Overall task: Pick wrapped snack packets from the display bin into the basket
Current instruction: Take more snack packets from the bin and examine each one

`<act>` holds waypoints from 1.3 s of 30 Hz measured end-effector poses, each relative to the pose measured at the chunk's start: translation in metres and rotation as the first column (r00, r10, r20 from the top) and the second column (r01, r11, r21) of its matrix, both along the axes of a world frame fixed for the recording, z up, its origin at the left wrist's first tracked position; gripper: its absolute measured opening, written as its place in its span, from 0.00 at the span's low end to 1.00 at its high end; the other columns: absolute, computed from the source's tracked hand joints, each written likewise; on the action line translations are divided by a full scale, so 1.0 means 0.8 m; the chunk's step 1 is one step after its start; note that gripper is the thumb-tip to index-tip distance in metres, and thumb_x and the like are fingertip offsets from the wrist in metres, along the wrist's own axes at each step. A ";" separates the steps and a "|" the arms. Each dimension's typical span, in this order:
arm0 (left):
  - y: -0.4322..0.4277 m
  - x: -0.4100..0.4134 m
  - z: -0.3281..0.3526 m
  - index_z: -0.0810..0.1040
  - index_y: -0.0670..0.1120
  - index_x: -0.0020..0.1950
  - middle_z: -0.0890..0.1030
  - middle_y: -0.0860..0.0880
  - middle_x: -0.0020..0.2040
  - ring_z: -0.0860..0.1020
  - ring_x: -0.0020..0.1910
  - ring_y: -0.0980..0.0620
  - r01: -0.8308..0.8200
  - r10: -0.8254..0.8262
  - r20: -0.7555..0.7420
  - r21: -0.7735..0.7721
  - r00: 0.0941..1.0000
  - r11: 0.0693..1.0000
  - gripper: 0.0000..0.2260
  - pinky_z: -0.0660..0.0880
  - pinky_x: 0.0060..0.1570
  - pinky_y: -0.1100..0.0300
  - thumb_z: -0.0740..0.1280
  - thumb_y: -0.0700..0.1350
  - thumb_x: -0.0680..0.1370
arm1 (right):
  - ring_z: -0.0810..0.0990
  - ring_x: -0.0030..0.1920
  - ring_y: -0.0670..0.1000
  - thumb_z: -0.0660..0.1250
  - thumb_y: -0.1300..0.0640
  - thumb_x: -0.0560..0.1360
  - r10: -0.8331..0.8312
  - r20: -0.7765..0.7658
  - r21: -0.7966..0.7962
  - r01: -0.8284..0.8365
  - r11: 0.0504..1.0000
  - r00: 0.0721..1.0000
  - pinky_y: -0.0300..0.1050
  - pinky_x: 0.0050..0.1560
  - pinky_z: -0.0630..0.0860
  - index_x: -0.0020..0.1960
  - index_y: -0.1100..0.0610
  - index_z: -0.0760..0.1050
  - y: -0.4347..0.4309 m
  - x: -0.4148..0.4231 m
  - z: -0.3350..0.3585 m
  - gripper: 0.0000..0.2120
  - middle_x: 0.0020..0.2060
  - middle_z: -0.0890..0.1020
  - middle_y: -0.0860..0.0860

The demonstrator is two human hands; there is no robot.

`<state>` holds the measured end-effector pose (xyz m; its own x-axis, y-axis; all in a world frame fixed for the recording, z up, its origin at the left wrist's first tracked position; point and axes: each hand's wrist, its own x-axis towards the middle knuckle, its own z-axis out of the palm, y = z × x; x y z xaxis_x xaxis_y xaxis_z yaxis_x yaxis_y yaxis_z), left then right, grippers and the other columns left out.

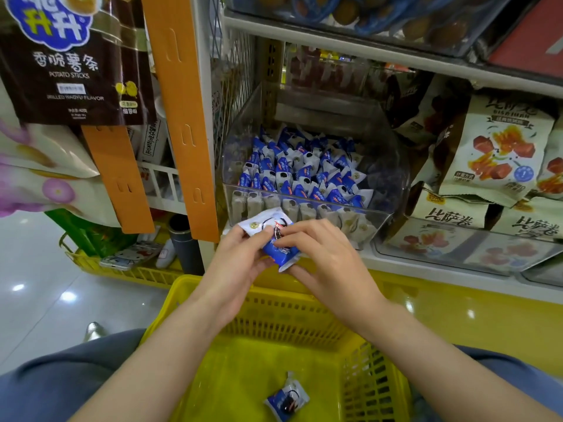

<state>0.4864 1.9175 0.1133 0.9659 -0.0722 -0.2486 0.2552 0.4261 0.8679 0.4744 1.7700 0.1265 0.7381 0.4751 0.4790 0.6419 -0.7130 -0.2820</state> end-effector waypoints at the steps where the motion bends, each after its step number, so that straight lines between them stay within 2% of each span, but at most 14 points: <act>1: 0.001 0.001 0.000 0.75 0.43 0.61 0.83 0.45 0.52 0.83 0.48 0.51 -0.027 0.027 0.007 0.016 1.000 1.000 0.12 0.79 0.39 0.60 0.63 0.41 0.78 | 0.77 0.53 0.55 0.75 0.59 0.66 0.015 -0.022 0.016 -0.015 1.000 1.000 0.51 0.52 0.75 0.53 0.58 0.79 0.000 0.000 0.000 0.16 0.53 0.79 0.53; 4: 0.002 0.002 0.001 0.74 0.44 0.62 0.83 0.46 0.53 0.82 0.48 0.53 -0.087 0.086 0.047 0.016 0.995 0.996 0.12 0.78 0.39 0.62 0.62 0.40 0.79 | 0.76 0.54 0.52 0.73 0.55 0.69 0.015 -0.070 0.081 -0.009 0.997 0.997 0.47 0.54 0.74 0.52 0.57 0.79 -0.001 0.001 0.002 0.13 0.52 0.79 0.52; 7: 0.003 0.004 0.002 0.74 0.45 0.63 0.82 0.47 0.55 0.82 0.52 0.52 -0.141 0.139 0.083 0.019 0.987 0.990 0.13 0.79 0.43 0.61 0.60 0.40 0.80 | 0.78 0.49 0.52 0.70 0.53 0.72 0.011 -0.055 0.062 -0.008 0.998 0.998 0.47 0.49 0.75 0.48 0.58 0.79 -0.003 0.004 0.004 0.10 0.47 0.80 0.51; 9: 0.004 0.005 0.003 0.75 0.46 0.63 0.83 0.48 0.54 0.81 0.52 0.53 -0.159 0.155 0.100 0.031 0.983 0.987 0.12 0.78 0.47 0.59 0.60 0.42 0.80 | 0.78 0.47 0.49 0.67 0.53 0.74 0.030 -0.113 0.102 -0.018 0.995 0.993 0.48 0.48 0.76 0.47 0.58 0.79 -0.004 0.004 0.006 0.08 0.45 0.79 0.50; 14: 0.015 0.005 0.011 0.77 0.46 0.58 0.84 0.50 0.51 0.81 0.52 0.55 -0.052 0.054 0.157 -0.013 0.986 0.999 0.17 0.78 0.42 0.67 0.65 0.50 0.72 | 0.76 0.46 0.42 0.61 0.51 0.77 0.063 -0.116 0.190 -0.040 0.981 0.991 0.42 0.48 0.75 0.49 0.56 0.78 0.001 0.009 0.016 0.10 0.45 0.78 0.47; 17: 0.027 0.003 0.016 0.76 0.47 0.61 0.83 0.48 0.53 0.81 0.53 0.52 0.059 -0.045 0.193 -0.068 0.980 0.996 0.20 0.78 0.43 0.64 0.69 0.45 0.69 | 0.75 0.45 0.44 0.60 0.53 0.77 0.112 -0.036 0.137 -0.106 0.985 0.993 0.41 0.46 0.73 0.47 0.58 0.78 0.011 0.013 0.023 0.11 0.43 0.78 0.48; 20: 0.039 0.007 0.021 0.75 0.52 0.60 0.83 0.52 0.53 0.81 0.53 0.54 0.031 -0.040 0.225 0.044 0.973 0.999 0.23 0.79 0.46 0.58 0.72 0.45 0.66 | 0.75 0.44 0.43 0.60 0.51 0.77 0.170 -0.005 0.092 -0.169 0.981 0.985 0.39 0.45 0.73 0.49 0.54 0.77 0.023 0.019 0.026 0.09 0.43 0.78 0.46; 23: 0.053 0.020 0.028 0.76 0.57 0.57 0.83 0.57 0.51 0.81 0.52 0.59 -0.094 0.050 0.255 0.165 0.966 0.982 0.19 0.75 0.54 0.56 0.72 0.46 0.67 | 0.75 0.45 0.40 0.59 0.48 0.77 0.068 -0.072 0.244 -0.049 0.969 0.995 0.32 0.45 0.74 0.51 0.46 0.73 0.030 0.055 0.042 0.06 0.43 0.76 0.40; 26: 0.066 0.034 0.033 0.75 0.61 0.53 0.83 0.61 0.49 0.80 0.50 0.62 -0.144 0.072 0.281 0.245 0.957 0.959 0.16 0.75 0.51 0.60 0.71 0.43 0.72 | 0.75 0.43 0.40 0.61 0.54 0.78 -0.119 -0.109 0.337 0.149 0.930 0.987 0.25 0.43 0.70 0.55 0.51 0.73 0.032 0.133 0.058 0.07 0.45 0.77 0.46; 29: 0.075 0.041 0.038 0.74 0.58 0.52 0.83 0.63 0.45 0.81 0.46 0.63 -0.188 0.084 0.339 0.285 0.937 0.940 0.14 0.77 0.40 0.69 0.71 0.43 0.72 | 0.76 0.46 0.46 0.61 0.58 0.79 -0.276 -0.207 0.229 0.320 0.919 0.939 0.32 0.45 0.71 0.59 0.60 0.74 0.029 0.217 0.062 0.11 0.49 0.78 0.53; 31: 0.080 0.044 0.044 0.74 0.55 0.52 0.83 0.62 0.45 0.81 0.45 0.63 -0.196 0.082 0.366 0.287 0.927 0.938 0.13 0.75 0.38 0.72 0.72 0.44 0.71 | 0.75 0.47 0.50 0.59 0.58 0.80 -0.338 -0.271 0.077 0.371 0.925 0.901 0.32 0.41 0.64 0.59 0.63 0.73 0.024 0.260 0.056 0.13 0.46 0.75 0.53; 35: 0.091 0.050 0.059 0.76 0.55 0.50 0.83 0.60 0.44 0.82 0.43 0.62 -0.225 0.087 0.427 0.284 0.900 0.932 0.15 0.75 0.38 0.72 0.72 0.51 0.64 | 0.70 0.38 0.50 0.56 0.56 0.81 -0.428 -0.399 -0.126 0.414 0.902 0.811 0.39 0.41 0.61 0.49 0.61 0.73 0.021 0.310 0.042 0.11 0.39 0.72 0.53; 36: 0.094 0.052 0.061 0.77 0.55 0.50 0.84 0.59 0.45 0.82 0.44 0.61 -0.228 0.091 0.436 0.274 0.895 0.934 0.17 0.76 0.39 0.71 0.71 0.52 0.63 | 0.72 0.41 0.53 0.56 0.55 0.81 -0.435 -0.407 -0.153 0.410 0.899 0.803 0.42 0.43 0.63 0.50 0.62 0.74 0.022 0.318 0.040 0.12 0.40 0.73 0.55; 39: 0.100 0.057 0.064 0.77 0.56 0.51 0.84 0.57 0.46 0.82 0.44 0.59 -0.243 0.103 0.454 0.261 0.885 0.934 0.17 0.77 0.40 0.69 0.70 0.53 0.63 | 0.76 0.53 0.59 0.59 0.57 0.80 -0.446 -0.397 -0.202 0.398 0.895 0.802 0.44 0.49 0.68 0.60 0.64 0.74 0.026 0.343 0.033 0.14 0.55 0.78 0.61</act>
